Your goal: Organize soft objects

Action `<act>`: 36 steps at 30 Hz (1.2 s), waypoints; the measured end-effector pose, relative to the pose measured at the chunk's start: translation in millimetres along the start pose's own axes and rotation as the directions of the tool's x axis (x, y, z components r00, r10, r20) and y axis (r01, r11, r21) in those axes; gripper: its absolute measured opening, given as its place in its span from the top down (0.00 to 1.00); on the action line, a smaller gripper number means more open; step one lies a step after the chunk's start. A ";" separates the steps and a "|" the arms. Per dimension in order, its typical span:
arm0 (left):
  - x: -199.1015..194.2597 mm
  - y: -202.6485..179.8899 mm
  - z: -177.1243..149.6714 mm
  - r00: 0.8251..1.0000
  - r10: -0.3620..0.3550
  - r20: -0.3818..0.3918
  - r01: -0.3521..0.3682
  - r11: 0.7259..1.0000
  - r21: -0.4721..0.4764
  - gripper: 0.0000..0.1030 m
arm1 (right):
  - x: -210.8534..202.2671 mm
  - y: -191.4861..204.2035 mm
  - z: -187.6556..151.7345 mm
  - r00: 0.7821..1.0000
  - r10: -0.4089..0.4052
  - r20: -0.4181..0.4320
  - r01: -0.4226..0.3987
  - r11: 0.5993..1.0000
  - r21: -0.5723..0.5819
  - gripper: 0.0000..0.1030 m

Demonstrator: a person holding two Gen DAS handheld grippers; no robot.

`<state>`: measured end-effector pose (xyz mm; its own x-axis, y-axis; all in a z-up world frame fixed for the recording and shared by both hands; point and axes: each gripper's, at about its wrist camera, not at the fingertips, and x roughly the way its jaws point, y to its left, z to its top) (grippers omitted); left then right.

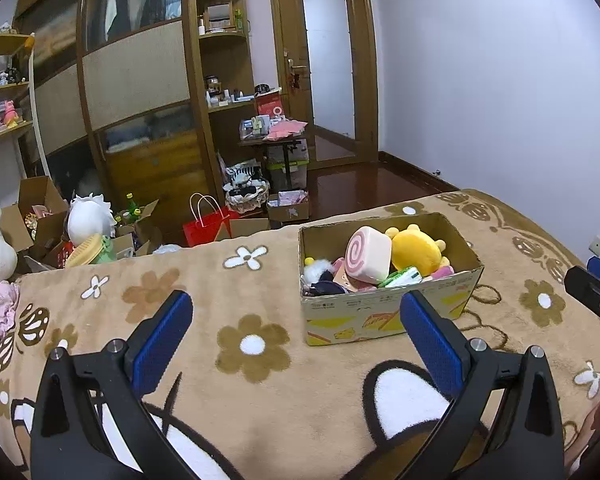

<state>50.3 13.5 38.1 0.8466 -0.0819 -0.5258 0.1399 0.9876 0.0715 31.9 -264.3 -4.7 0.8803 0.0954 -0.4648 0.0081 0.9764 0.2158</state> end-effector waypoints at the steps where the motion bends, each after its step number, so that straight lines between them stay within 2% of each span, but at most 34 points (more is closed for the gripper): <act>1: 0.4 -0.5 -0.4 1.000 -0.001 -0.001 0.001 1.000 0.000 0.00 | -0.3 -0.4 0.0 1.000 -0.001 0.001 0.001 1.000 0.000 0.00; 19: 12.2 -8.7 -9.4 0.999 0.031 -0.026 -0.030 0.998 0.047 0.00 | 8.2 -4.4 -4.5 0.999 -0.025 -0.026 0.025 1.000 -0.011 0.00; 36: 17.3 -6.9 -15.8 0.999 0.043 -0.032 -0.042 0.998 0.044 0.00 | 10.6 -9.2 -5.7 0.999 -0.031 -0.037 0.030 0.999 -0.011 0.00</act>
<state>55.8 7.4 15.1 0.8349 -0.0347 -0.5494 0.1271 0.9832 0.1310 38.5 -271.2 -16.5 0.8615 0.0724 -0.5025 0.0296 0.9809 0.1922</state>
